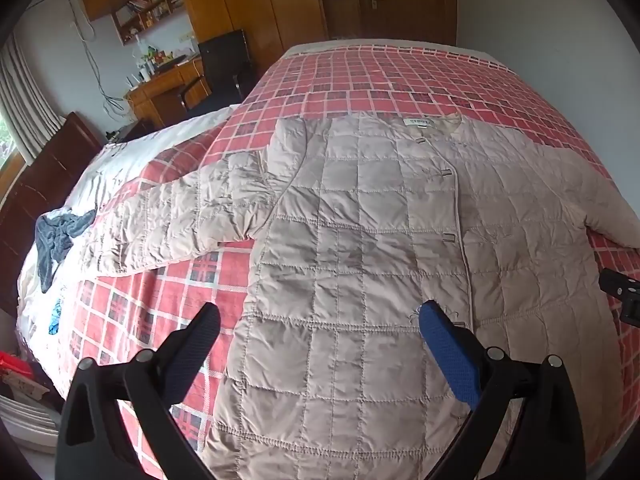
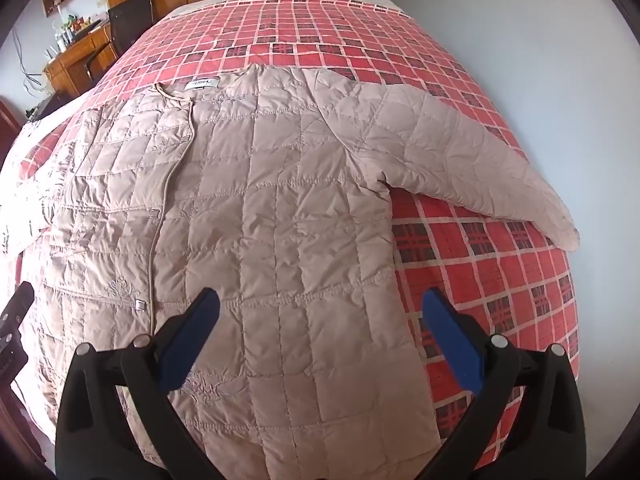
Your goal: Fold large clothes
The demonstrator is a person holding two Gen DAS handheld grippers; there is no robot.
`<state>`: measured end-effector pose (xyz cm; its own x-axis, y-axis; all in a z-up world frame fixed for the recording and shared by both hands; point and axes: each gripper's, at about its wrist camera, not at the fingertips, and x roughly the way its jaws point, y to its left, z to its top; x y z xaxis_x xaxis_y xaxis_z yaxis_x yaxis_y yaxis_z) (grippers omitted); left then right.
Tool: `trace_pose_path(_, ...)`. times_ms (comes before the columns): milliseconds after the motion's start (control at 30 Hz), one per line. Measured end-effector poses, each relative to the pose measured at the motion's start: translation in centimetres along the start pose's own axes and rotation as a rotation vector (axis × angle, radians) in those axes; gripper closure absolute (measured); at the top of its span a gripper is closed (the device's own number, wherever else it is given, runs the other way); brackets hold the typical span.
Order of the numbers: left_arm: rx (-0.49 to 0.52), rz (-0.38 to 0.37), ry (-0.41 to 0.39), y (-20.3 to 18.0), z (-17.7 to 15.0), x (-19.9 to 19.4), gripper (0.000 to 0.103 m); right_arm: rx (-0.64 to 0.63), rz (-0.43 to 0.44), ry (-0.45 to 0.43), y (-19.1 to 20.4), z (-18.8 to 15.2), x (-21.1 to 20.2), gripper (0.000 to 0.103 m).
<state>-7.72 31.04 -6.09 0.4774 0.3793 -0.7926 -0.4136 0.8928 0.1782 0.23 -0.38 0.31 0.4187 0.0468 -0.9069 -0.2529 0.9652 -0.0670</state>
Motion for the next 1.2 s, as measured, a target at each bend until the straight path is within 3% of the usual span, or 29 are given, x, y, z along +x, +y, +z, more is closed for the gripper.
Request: trace_pose_path(1200, 0.003, 0.010, -0.005, -0.13, -0.09, 0.07, 0.004, 0.011, 0.009, 0.003, 0.10, -0.34, 0.36, 0.003)
